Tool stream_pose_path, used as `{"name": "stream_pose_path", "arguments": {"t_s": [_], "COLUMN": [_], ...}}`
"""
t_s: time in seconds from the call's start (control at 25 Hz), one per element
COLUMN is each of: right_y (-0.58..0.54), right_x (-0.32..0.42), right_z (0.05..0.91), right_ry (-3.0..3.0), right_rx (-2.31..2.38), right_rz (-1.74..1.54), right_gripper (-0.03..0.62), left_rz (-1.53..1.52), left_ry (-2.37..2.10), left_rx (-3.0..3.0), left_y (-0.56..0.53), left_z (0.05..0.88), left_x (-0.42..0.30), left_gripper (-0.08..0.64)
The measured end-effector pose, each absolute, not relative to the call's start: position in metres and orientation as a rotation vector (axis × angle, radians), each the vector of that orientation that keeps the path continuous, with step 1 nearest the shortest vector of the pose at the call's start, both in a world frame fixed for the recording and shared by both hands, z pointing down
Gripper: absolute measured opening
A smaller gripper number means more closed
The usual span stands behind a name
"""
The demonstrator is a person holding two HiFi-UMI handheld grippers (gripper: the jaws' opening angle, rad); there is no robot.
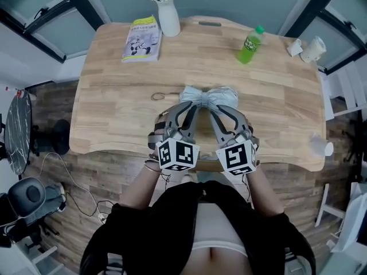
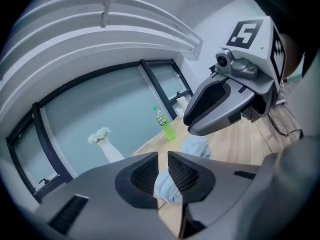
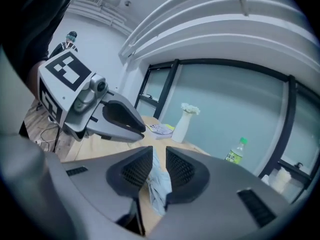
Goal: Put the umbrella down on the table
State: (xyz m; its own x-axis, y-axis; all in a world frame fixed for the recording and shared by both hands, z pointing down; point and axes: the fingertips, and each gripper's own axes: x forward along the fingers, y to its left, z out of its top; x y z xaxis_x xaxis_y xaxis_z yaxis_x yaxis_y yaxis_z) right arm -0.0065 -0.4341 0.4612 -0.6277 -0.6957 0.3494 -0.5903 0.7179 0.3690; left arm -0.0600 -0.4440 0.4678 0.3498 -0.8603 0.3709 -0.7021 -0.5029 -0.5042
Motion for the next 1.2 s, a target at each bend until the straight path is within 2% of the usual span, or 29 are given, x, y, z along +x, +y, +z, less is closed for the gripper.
{"name": "stream_pose_path", "arguments": {"t_s": [0.36, 1.2], "right_y": [-0.398, -0.285], "right_x": [-0.01, -0.039], "right_z": [0.419, 0.374], "right_ry": [-2.61, -2.657], "right_rx": [1.157, 1.293], "right_rz": [-0.215, -0.14], "right_gripper": [0.043, 0.032], "left_rz": [-0.668, -0.337], "left_ry": [1.478, 1.554], "left_rx": [-2.446, -2.657], "left_y": [-0.405, -0.291], "left_z": [0.431, 0.386], "left_x": [-0.053, -0.068], "left_gripper": [0.015, 0.006]}}
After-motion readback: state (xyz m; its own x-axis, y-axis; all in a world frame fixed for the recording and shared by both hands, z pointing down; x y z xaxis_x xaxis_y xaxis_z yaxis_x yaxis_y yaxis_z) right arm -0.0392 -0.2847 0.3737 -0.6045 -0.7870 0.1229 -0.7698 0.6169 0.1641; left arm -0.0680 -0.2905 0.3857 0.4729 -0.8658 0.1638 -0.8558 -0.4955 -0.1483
